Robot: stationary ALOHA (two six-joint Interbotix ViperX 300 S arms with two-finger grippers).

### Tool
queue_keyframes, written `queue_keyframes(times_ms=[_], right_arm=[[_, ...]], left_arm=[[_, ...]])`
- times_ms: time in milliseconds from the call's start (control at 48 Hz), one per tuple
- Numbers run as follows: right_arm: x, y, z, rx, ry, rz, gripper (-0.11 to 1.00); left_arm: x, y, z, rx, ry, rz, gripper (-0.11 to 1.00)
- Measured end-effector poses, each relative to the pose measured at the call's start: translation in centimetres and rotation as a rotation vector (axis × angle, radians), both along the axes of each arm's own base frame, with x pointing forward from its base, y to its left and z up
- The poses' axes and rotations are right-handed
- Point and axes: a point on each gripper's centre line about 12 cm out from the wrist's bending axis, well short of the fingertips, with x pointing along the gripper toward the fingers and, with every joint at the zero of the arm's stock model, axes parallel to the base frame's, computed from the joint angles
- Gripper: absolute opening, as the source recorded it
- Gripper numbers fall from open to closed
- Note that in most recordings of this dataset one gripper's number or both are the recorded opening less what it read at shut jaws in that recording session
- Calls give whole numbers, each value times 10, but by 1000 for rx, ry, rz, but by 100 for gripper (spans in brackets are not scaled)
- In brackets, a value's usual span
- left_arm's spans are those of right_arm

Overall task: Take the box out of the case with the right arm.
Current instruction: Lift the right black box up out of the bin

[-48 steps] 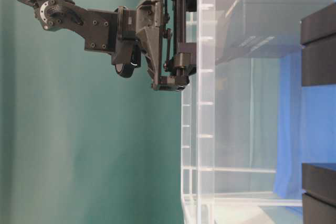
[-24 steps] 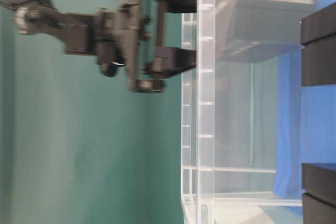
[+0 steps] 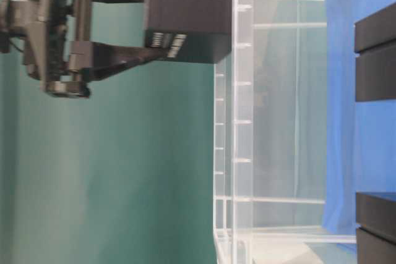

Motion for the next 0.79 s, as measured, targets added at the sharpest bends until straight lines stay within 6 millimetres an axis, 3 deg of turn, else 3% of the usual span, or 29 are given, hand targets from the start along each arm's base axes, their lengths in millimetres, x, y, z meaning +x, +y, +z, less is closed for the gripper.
queue_keyframes(times_ms=[375, 791], right_arm=[[-7, 5, 40, 0, 16, 7, 65], [-8, 8, 46, 0, 18, 13, 65]], left_arm=[[0, 0, 0, -2, -1, 0, 0], [-1, 0, 1, 0, -5, 0, 0]])
